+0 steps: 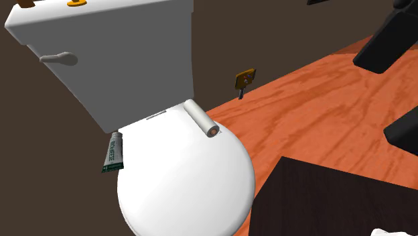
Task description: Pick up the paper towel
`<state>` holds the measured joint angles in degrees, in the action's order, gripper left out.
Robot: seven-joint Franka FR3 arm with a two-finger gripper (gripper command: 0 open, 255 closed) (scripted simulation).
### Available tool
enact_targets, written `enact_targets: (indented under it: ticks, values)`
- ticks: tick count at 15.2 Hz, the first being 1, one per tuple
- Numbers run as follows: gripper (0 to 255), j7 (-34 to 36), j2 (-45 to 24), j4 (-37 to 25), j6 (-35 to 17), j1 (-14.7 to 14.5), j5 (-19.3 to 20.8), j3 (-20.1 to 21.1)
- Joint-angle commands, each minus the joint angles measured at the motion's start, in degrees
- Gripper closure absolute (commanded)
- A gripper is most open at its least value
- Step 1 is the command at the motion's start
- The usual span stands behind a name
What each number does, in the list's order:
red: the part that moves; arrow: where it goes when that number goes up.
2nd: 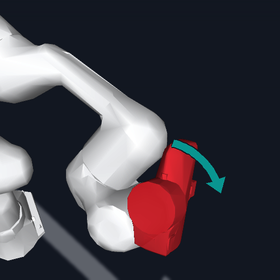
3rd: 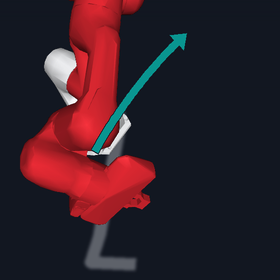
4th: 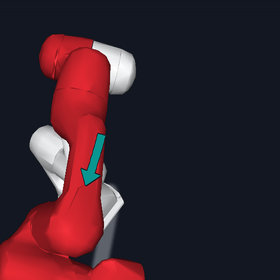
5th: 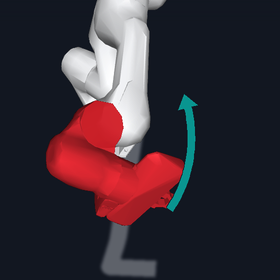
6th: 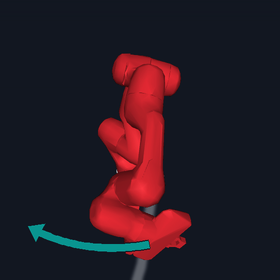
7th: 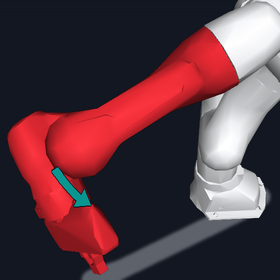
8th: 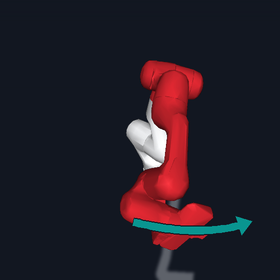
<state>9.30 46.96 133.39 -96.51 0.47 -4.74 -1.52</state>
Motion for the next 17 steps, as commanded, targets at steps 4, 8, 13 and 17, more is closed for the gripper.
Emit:
enact_targets:
  ticks: [4,8,13,17]
  values:
    - [0,-0.8,-4.4,0.8,-4.0,0.9,1.1,-1.0]
    - [0,-1.8,-10.9,1.1,-9.1,2.1,2.5,-2.4]
    - [0,-2.8,-19.8,0.1,-15.1,3.5,4.0,-4.3]
    - [0,-3.5,-27.5,-1.8,-19.3,4.5,4.8,-5.7]
